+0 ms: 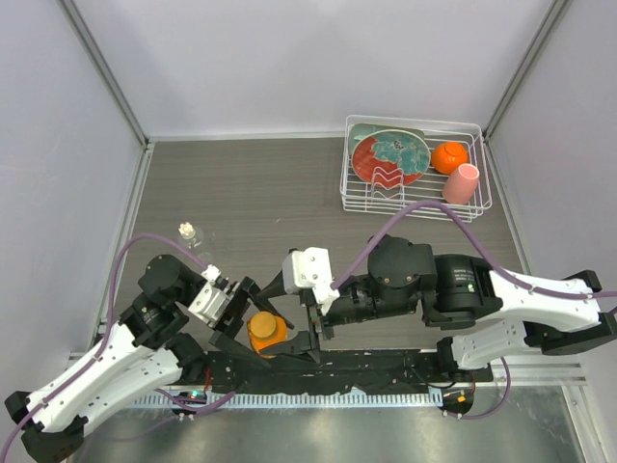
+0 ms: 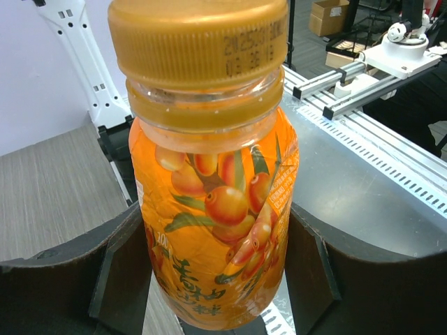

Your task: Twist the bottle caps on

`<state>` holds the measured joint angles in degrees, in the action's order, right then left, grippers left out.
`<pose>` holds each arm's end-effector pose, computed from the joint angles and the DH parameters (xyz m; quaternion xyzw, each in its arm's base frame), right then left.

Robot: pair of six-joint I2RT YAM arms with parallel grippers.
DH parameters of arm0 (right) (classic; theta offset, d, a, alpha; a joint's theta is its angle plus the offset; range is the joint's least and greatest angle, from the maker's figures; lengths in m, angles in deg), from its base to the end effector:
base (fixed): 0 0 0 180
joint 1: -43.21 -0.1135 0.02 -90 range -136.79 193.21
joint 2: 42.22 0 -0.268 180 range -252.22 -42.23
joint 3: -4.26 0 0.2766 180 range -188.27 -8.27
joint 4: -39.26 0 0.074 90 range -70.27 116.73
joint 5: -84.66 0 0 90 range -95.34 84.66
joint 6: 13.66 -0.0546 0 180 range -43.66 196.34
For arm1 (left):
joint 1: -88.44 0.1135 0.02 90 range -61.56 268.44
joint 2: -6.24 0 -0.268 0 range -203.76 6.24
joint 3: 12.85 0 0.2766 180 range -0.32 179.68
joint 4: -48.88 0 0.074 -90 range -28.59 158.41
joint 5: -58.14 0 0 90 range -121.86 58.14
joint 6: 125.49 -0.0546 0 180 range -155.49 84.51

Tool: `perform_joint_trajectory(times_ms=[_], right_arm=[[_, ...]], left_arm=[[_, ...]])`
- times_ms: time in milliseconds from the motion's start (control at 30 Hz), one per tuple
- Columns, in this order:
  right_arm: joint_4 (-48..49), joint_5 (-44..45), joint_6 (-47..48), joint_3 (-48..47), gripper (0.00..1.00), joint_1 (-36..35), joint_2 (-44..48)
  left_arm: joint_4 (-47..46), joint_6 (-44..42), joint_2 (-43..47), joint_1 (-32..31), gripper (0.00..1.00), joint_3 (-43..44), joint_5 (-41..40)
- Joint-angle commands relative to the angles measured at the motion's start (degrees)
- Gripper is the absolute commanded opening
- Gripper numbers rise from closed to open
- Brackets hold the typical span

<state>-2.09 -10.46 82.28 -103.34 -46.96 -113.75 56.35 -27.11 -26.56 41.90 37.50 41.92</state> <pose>-0.0057 0.2865 0.5187 -0.5692 0.4710 0.4759 0.4772 0.0626 -0.1423 0.3577 0.6027 0.3350 -0.6248 0.3662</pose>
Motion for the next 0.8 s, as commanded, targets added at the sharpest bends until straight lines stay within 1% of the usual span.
perform_joint_trajectory(times_ms=[0,267,633,767], right_arm=[[1.04,-2.34,1.45,-2.67,0.8,0.0,-1.59],[1.57,-4.19,1.27,-2.84,0.78,0.61,-3.09],[3.68,-4.81,-0.13,-0.39,0.7,1.75,-1.86],[4.3,-5.24,-0.66,0.32,0.66,2.28,-1.34]], left_arm=[[-1.18,1.02,0.28,-0.3,0.24,1.82,1.72],[-1.8,1.37,0.72,-0.3,0.23,1.82,1.55],[-2.24,1.55,1.24,-0.39,0.22,1.64,0.93],[-2.32,1.64,1.16,-0.39,0.22,1.82,0.58]])
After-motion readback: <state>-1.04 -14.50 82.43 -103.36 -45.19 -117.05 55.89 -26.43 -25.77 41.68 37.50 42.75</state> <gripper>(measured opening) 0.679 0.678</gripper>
